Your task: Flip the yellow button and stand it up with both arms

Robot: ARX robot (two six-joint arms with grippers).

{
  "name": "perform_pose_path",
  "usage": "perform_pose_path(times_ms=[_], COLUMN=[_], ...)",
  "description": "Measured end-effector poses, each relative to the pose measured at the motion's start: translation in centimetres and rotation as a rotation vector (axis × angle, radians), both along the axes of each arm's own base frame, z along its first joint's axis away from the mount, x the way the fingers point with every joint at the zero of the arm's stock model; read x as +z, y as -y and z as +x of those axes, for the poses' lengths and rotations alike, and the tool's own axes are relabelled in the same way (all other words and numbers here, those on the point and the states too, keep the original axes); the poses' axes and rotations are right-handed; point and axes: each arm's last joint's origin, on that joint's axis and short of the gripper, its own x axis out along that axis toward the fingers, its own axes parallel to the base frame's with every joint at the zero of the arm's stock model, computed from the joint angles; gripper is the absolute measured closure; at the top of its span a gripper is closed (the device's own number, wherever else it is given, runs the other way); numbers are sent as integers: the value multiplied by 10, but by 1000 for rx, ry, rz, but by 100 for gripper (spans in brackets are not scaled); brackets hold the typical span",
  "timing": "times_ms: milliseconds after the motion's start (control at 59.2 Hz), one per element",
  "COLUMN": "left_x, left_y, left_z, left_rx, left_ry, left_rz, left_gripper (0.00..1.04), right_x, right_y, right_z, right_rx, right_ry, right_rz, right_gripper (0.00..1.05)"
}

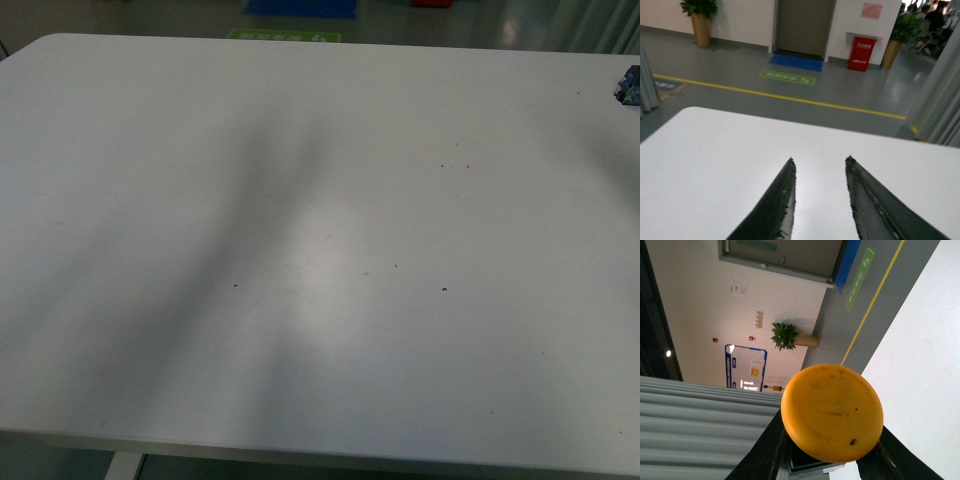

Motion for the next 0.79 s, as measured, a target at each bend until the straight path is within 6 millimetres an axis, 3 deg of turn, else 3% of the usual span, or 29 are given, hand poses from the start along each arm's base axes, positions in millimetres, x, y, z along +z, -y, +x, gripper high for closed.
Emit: perform_pose_path(times_ms=[51,169,439,794], left_x=[-15,-33,-49,-64], left_y=[-20,-39,-75,-99], left_z=[-18,-43,-83,-124], left_rx=[3,-27,-10,-13], left_ry=[-25,-52,-53,-53], left_rz=[70,121,142,148], left_gripper=[82,102,101,101], right_x=[0,0,-3,-10], right_y=[0,1,6,11], right_z=[0,0,-1,-8], right_rx=[10,14,-1,-2], right_ry=[0,3,-4,-13], right_rz=[0,0,-2,-24], right_gripper=[77,77,77,77])
